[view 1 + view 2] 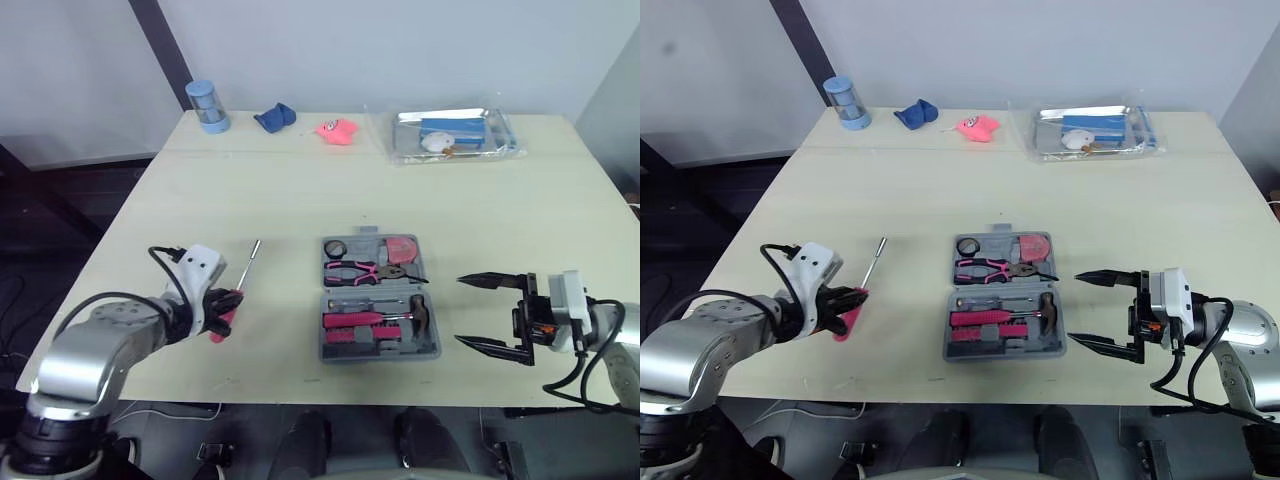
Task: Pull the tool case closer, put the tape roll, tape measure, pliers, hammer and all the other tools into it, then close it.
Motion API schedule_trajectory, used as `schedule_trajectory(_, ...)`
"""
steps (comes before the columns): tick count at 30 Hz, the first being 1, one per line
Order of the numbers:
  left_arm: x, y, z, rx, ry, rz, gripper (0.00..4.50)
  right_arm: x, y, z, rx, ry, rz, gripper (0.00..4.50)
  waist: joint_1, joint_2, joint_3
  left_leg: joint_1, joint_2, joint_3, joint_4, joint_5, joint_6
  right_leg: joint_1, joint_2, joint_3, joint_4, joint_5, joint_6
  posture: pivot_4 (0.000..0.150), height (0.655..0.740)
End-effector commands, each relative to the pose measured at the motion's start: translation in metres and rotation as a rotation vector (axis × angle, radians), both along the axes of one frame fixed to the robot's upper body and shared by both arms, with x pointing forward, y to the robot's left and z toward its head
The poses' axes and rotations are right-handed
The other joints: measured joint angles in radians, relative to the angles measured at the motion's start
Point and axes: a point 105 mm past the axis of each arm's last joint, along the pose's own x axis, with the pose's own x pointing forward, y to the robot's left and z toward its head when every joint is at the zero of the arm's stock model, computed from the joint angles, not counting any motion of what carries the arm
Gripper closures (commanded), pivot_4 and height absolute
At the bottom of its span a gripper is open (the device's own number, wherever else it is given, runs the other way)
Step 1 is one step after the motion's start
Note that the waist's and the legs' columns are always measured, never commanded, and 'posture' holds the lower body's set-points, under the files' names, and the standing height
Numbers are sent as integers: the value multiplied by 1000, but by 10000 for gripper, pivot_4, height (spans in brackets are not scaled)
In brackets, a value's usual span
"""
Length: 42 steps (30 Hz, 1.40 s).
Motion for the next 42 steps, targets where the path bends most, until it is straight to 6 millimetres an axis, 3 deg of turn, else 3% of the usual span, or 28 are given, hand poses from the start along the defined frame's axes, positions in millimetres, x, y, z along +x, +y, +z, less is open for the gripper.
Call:
schedule_trajectory(1,-1,-4,1,-1,39,66,41730,-2,0,6,-3,-34,11,0,-1,0,0,0,0,0,0,0,0,0,0,0,0,0,0,1500,7400)
schedule_trajectory(8,2,-28,-14,-152,109,136,41730,-3,-2,5,-7,-35,-1,0,3,-1,0,0,-1,0,0,0,-1,0,-1,0,-1,0,0,1500,7400)
schedule_trajectory(17,2,-26,-30,-94,181,151,41730,-3,-3,5,-8,-40,-15,0,0,-1,0,0,-1,0,0,1,-2,0,-1,0,0,0,0,1500,7400)
schedule_trajectory(19,5,-27,-29,-99,177,157,30742,-3,-3,5,-8,-41,-16,0,0,-1,0,0,-1,0,0,1,-2,0,-1,0,0,0,0,1500,7400)
schedule_trajectory(20,5,-27,-29,-103,176,159,28828,-3,-3,5,-9,-41,-17,0,0,-1,0,0,-1,0,0,1,-2,0,-1,0,0,0,0,1500,7400)
schedule_trajectory(23,5,-28,-29,-105,177,159,15912,-3,-4,6,-10,-40,-18,0,2,-1,0,0,-1,0,0,1,-2,0,-1,0,-1,0,0,1500,7400)
schedule_trajectory(24,5,-27,-29,-94,167,163,8085,-4,-4,5,-10,-39,-18,0,2,-1,0,0,-1,0,0,1,-2,0,-1,0,-1,0,0,1500,7400)
schedule_trajectory(25,5,-26,-27,-87,151,165,5688,-4,-4,5,-10,-37,-18,0,2,-1,0,0,-1,0,0,1,-2,0,-1,0,-1,0,0,1500,7400)
schedule_trajectory(26,5,-25,-26,-83,135,174,464,-4,-4,5,-10,-35,-18,0,1,-1,0,0,-1,0,0,1,-2,0,-1,0,-1,0,0,1500,7400)
schedule_trajectory(35,-11,-25,-18,-66,-95,153,169,-5,-3,3,-10,-26,-9,0,0,-1,0,0,-1,2,-1,1,-2,0,-1,2,-1,0,0,1500,7400)
schedule_trajectory(42,-8,-38,-26,-143,-256,154,169,-4,-1,3,-8,-24,-3,0,16,-1,0,0,-1,2,-1,0,-1,0,-2,2,-2,0,0,1500,7400)
